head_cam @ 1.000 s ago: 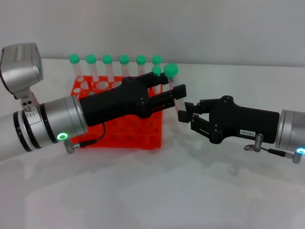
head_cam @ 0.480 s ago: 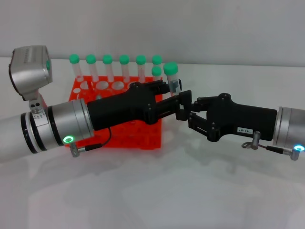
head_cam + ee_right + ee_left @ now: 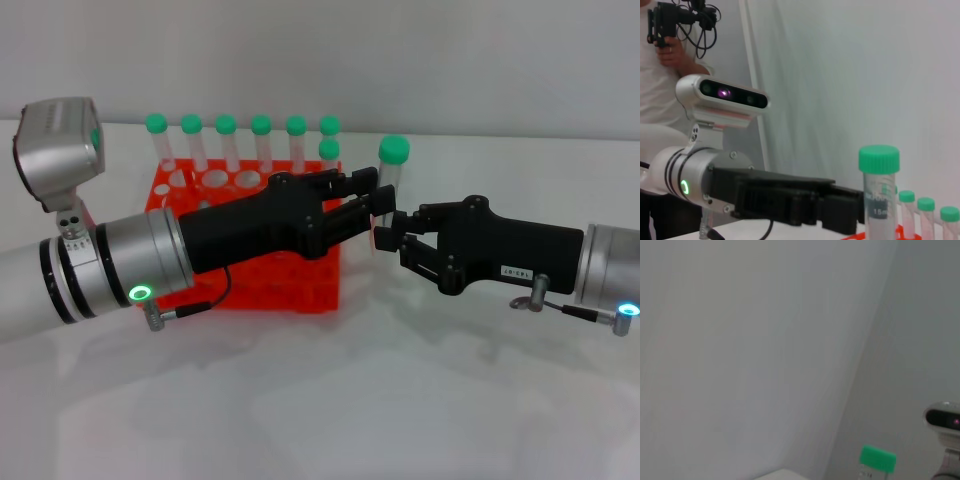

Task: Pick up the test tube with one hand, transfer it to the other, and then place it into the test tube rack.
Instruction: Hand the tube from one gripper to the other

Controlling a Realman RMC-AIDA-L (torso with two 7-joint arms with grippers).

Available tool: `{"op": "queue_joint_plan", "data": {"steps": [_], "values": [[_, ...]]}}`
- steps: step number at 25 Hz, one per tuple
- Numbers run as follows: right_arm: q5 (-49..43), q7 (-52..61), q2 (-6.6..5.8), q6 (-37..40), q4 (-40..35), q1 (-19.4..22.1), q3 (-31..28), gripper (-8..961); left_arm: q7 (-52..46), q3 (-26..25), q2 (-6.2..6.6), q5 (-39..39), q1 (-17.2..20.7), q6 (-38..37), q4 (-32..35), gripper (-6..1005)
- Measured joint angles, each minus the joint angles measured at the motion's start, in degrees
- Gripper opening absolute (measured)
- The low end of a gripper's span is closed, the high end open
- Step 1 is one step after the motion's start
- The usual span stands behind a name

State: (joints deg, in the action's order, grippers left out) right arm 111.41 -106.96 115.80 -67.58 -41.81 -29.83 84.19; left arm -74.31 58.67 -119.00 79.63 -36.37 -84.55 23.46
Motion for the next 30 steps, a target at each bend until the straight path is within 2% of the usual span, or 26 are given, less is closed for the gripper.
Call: {"op": "queue_joint_plan", "data": {"steps": [19, 28, 30], "values": [[-0.4, -4.3, -0.18, -0.3, -1.9, 0.5, 3.4, 174, -1.5, 0.0, 0.26, -0.4, 0.5, 0.2, 0.0, 348], [0.0, -4.3, -0.11, 0.0, -1.9, 0.5, 2.5, 172, -1.9, 0.0, 0.23, -0.3, 1.0, 0.3, 0.1, 347], [0.0, -4.2, -0.07, 0.0, -1.7, 0.5, 2.1, 171, -2.0, 0.1, 0.22, -0.4, 1.0, 0.3, 0.1, 295]]}}
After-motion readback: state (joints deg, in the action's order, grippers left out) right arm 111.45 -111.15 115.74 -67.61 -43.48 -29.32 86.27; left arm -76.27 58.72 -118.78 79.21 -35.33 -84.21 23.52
